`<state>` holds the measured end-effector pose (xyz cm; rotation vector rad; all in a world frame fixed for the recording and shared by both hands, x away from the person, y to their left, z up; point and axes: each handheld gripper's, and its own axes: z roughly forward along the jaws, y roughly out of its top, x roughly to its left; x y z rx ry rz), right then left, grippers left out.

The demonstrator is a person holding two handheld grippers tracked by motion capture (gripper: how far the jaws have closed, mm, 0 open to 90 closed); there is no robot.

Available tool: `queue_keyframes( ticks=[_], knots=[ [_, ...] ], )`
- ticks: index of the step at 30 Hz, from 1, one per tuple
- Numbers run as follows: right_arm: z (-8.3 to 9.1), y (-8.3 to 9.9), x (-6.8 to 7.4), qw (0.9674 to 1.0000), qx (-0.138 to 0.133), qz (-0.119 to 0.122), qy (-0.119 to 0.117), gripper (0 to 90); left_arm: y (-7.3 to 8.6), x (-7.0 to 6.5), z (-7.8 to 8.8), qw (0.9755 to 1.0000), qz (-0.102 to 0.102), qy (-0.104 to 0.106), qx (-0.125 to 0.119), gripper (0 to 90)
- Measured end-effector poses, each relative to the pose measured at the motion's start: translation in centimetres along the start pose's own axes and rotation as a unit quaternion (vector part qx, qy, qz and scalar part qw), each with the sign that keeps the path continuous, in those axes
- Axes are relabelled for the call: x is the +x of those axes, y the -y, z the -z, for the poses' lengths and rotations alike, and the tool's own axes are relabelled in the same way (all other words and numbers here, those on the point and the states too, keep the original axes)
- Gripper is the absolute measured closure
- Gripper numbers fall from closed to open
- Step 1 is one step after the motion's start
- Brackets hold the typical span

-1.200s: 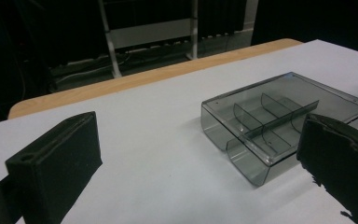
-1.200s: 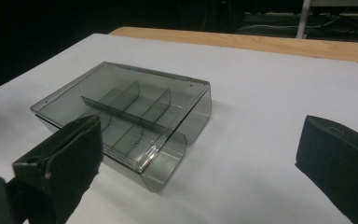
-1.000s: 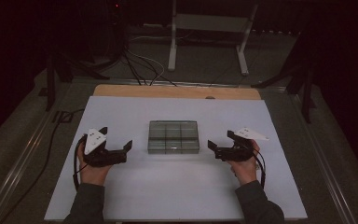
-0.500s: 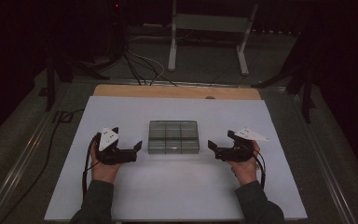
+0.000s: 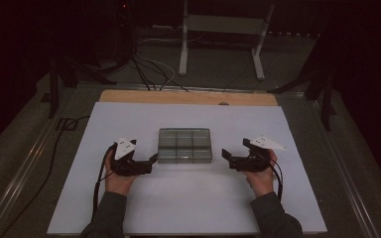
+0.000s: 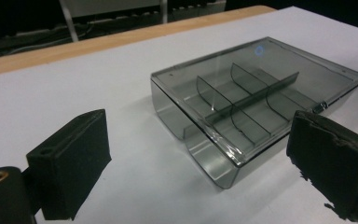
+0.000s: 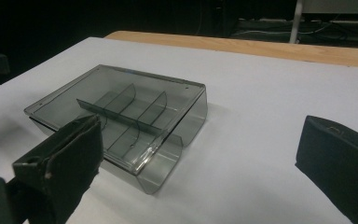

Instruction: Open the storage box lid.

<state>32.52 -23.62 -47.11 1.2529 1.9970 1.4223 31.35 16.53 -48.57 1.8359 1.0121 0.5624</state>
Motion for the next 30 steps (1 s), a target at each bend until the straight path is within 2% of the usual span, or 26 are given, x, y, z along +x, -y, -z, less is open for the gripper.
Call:
queue_keyframes(
  ticks=[6, 11, 15, 19, 23, 27, 30],
  knots=[
    [0.0, 0.0, 0.0, 1.0000, 0.000, 0.000, 0.000, 0.6, 0.2, -0.2, -0.7, 0.9999, 0.005, 0.015, 0.006, 11.1],
    [0.0, 0.0, -0.1, 1.0000, 0.000, -0.002, 0.000, 0.5, 0.5, -0.4, -1.2, 0.9995, 0.001, 0.025, 0.017, 14.3],
    [0.0, 0.0, 0.0, 1.0000, 0.000, -0.001, 0.000, 0.6, 0.7, -0.8, -1.7, 0.9992, -0.006, 0.025, 0.032, 18.3],
    [0.0, 0.0, -0.1, 1.0000, 0.001, -0.003, 0.001, 0.6, 0.9, -1.1, -2.0, 0.9985, -0.007, 0.037, 0.039, 23.0],
    [0.0, 0.0, -0.1, 1.0000, 0.001, -0.004, 0.002, 0.6, 1.0, -1.3, -2.2, 0.9982, -0.008, 0.042, 0.043, 31.1],
    [-0.1, 0.1, -0.2, 1.0000, 0.002, -0.003, 0.001, 0.6, 1.2, -1.5, -2.5, 0.9967, -0.020, 0.055, 0.056, 41.3],
    [-0.1, 0.1, -0.2, 1.0000, 0.002, -0.003, 0.001, 0.6, 1.3, -1.6, -2.6, 0.9962, -0.024, 0.057, 0.060, 46.7]
  ],
)
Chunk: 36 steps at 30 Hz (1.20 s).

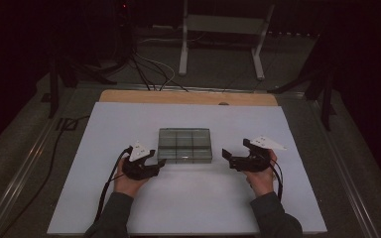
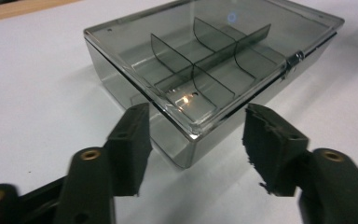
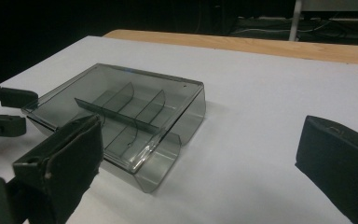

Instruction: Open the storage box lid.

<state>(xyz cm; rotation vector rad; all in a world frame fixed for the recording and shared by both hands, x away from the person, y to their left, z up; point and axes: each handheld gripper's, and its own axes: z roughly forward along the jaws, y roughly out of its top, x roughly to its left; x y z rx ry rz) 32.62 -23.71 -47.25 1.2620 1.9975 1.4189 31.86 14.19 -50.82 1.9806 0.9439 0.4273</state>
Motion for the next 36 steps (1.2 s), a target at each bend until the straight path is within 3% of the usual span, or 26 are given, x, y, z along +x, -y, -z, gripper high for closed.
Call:
queue_keyframes(
  ticks=[10, 36],
  knots=[
    [-0.02, 0.00, 0.03, 1.0000, 0.000, -0.001, 0.000, 0.6, 0.16, -0.09, -0.54, 0.9998, -0.008, -0.007, 0.015, 55.1],
    [-0.13, -0.09, 0.48, 0.9999, 0.003, 0.013, -0.003, 0.7, -0.30, 0.12, 0.24, 1.0000, 0.000, -0.002, 0.002, 69.0]
  ],
)
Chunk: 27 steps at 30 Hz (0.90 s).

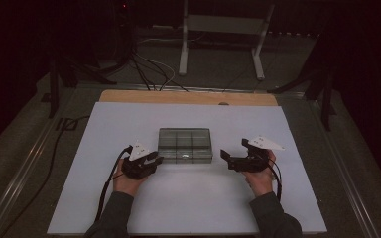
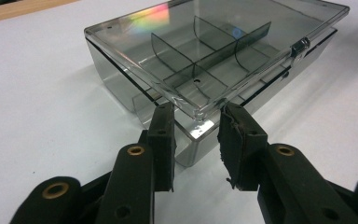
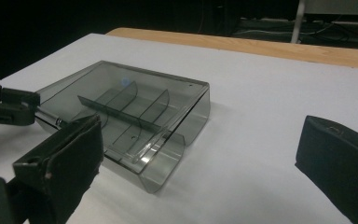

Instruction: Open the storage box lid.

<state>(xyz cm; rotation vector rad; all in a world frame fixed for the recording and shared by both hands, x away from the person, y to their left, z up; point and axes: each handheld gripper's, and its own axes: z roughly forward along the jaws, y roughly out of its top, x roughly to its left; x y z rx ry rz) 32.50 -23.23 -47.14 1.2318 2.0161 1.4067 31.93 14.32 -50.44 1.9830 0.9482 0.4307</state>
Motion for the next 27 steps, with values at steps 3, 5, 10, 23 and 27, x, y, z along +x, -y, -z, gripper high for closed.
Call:
queue_keyframes(
  ticks=[3, 5, 10, 23, 27],
  knots=[
    [0.0, 0.0, 0.1, 1.0000, -0.002, 0.006, 0.000, 2.2, -0.2, 0.0, 0.1, 1.0000, 0.004, 0.001, -0.003, 69.2],
    [0.0, -0.1, 0.3, 0.9999, -0.003, 0.013, 0.000, 3.1, -0.4, 0.1, 0.2, 1.0000, 0.006, -0.002, -0.006, 69.1],
    [-0.1, -0.2, 0.7, 0.9995, -0.006, 0.030, -0.003, 4.8, -0.9, 0.1, 0.3, 0.9999, 0.010, -0.006, -0.010, 69.7],
    [-0.7, -1.7, 1.4, 0.9973, 0.002, 0.062, -0.038, 8.8, -2.4, 0.5, 0.3, 0.9994, 0.030, -0.009, -0.017, 71.4],
    [-1.1, -2.2, 1.8, 0.9961, 0.001, 0.078, -0.041, 10.2, -2.9, 0.8, 0.4, 0.9990, 0.038, -0.007, -0.023, 71.3]
  ],
)
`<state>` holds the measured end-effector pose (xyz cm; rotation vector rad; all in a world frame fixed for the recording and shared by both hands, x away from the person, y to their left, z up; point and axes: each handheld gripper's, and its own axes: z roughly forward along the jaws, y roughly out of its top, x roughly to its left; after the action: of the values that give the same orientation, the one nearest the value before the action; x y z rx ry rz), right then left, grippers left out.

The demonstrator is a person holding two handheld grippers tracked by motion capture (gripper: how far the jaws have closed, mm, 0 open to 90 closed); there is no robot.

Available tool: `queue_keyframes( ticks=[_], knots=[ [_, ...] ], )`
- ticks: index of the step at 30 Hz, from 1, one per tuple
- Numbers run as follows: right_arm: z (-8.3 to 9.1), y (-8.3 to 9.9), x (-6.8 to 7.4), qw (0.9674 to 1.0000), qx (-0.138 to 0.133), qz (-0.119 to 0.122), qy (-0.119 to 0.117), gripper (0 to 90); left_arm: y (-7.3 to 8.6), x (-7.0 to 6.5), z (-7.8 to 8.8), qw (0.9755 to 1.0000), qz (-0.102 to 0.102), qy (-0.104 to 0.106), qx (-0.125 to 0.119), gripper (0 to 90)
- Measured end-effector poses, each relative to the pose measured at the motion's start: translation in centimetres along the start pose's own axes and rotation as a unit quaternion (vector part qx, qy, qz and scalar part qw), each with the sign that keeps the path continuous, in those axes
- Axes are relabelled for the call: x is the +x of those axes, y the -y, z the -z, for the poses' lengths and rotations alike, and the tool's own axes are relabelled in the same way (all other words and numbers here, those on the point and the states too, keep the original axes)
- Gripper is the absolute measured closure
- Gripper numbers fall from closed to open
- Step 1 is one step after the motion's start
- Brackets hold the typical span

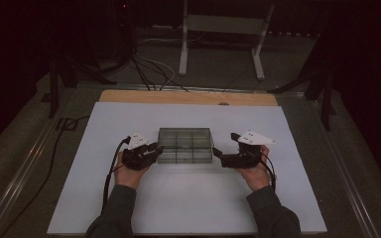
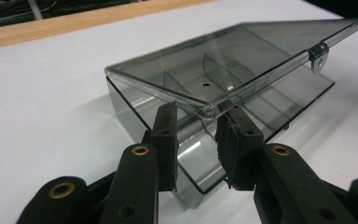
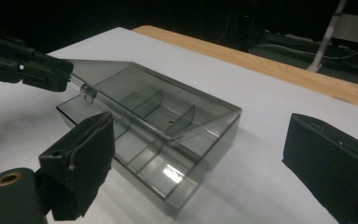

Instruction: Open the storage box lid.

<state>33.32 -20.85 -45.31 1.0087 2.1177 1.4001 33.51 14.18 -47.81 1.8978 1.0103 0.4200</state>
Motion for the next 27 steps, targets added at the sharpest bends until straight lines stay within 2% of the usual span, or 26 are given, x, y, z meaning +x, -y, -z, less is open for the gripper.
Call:
queue_keyframes(
  ticks=[4, 12, 15, 18, 20, 27],
  knots=[
    [-0.6, -0.3, 0.2, 0.9999, -0.013, 0.008, -0.002, 16.1, -0.6, 0.1, 0.1, 1.0000, 0.005, -0.002, -0.004, 71.3],
    [-2.7, -0.9, 0.7, 0.9986, 0.001, 0.051, 0.010, 26.3, -1.7, 0.3, 0.1, 0.9999, 0.011, -0.007, -0.011, 70.8],
    [-3.6, -1.1, 0.9, 0.9976, 0.007, 0.066, 0.022, 29.7, -1.9, 0.4, 0.1, 0.9998, 0.012, -0.006, -0.011, 70.7],
    [-4.3, -1.2, 0.9, 0.9973, 0.011, 0.069, 0.024, 32.4, -2.0, 0.5, 0.1, 0.9998, 0.015, -0.005, -0.011, 70.5],
    [-5.0, -1.5, 0.9, 0.9966, 0.014, 0.076, 0.027, 39.5, -1.9, 0.5, 0.0, 0.9999, 0.014, -0.007, -0.007, 69.3],
    [-5.5, -1.6, 0.9, 0.9966, 0.013, 0.077, 0.027, 44.4, -1.2, 0.5, -0.7, 0.9996, 0.015, -0.022, 0.011, 61.6]
  ],
)
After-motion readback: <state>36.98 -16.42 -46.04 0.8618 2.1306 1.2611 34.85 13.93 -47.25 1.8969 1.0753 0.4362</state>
